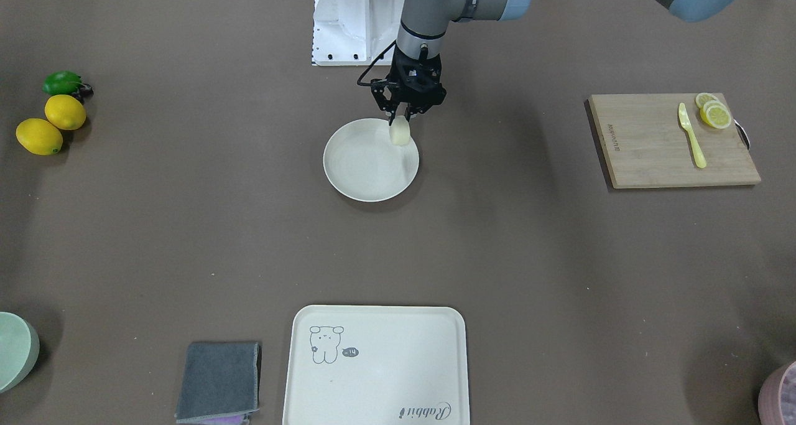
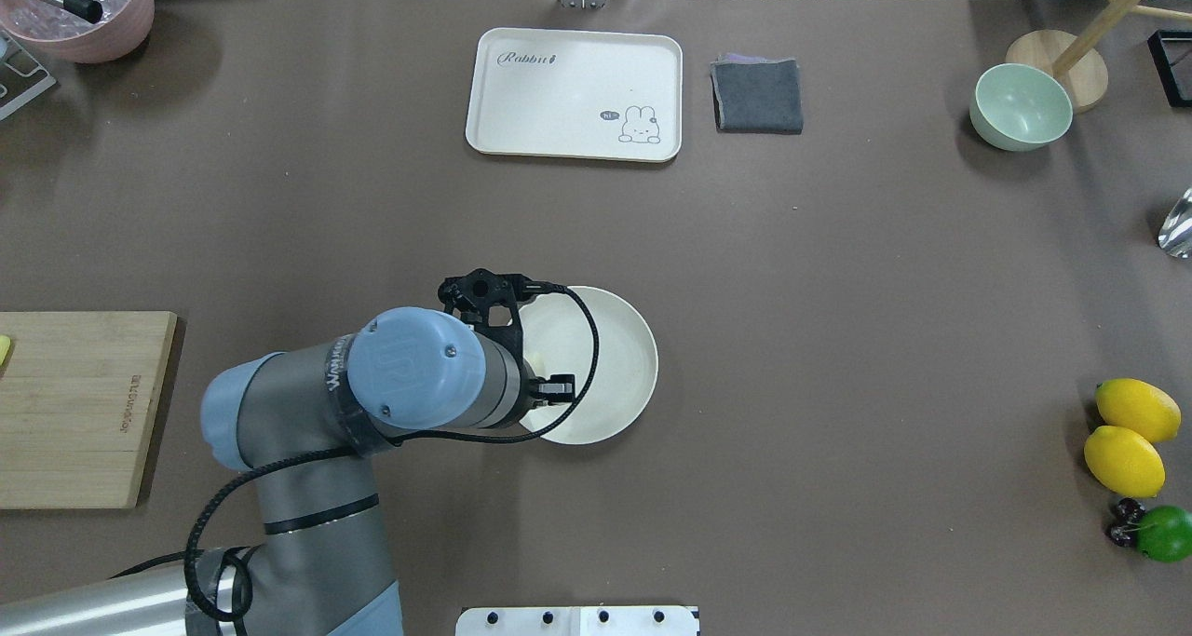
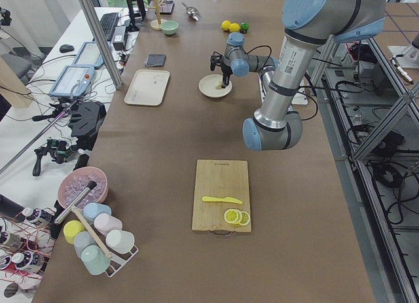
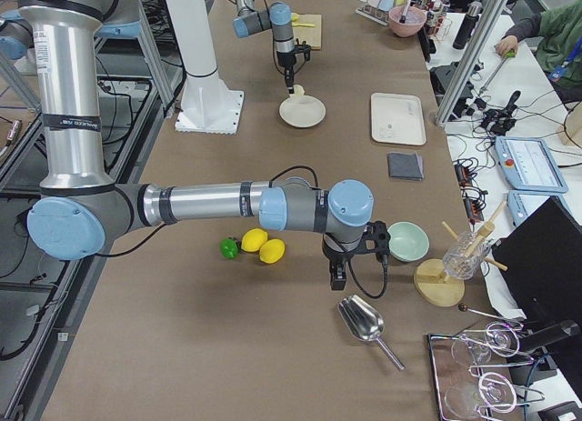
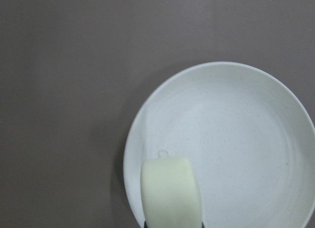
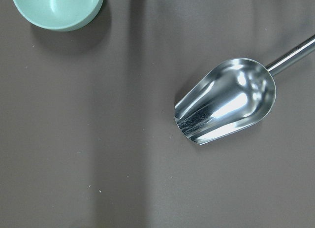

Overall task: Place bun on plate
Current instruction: 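Lower the bun onto the white plate and open the left gripper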

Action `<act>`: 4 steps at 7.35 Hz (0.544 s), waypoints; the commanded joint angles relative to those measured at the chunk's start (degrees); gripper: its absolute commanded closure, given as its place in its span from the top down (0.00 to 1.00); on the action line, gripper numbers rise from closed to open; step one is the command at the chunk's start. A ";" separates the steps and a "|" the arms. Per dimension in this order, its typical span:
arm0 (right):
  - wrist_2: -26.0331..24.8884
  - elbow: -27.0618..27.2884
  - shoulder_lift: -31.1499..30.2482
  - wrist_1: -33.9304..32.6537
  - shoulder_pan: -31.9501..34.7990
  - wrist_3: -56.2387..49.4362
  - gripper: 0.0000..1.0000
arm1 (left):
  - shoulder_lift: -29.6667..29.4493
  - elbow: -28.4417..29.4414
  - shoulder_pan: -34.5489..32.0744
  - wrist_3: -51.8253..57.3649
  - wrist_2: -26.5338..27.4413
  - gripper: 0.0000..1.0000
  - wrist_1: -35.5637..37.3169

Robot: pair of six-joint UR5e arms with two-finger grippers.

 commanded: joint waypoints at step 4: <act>-0.06 4.19 -3.72 -0.08 0.61 0.10 1.00 | -5.20 8.19 0.96 0.11 2.72 0.34 -0.15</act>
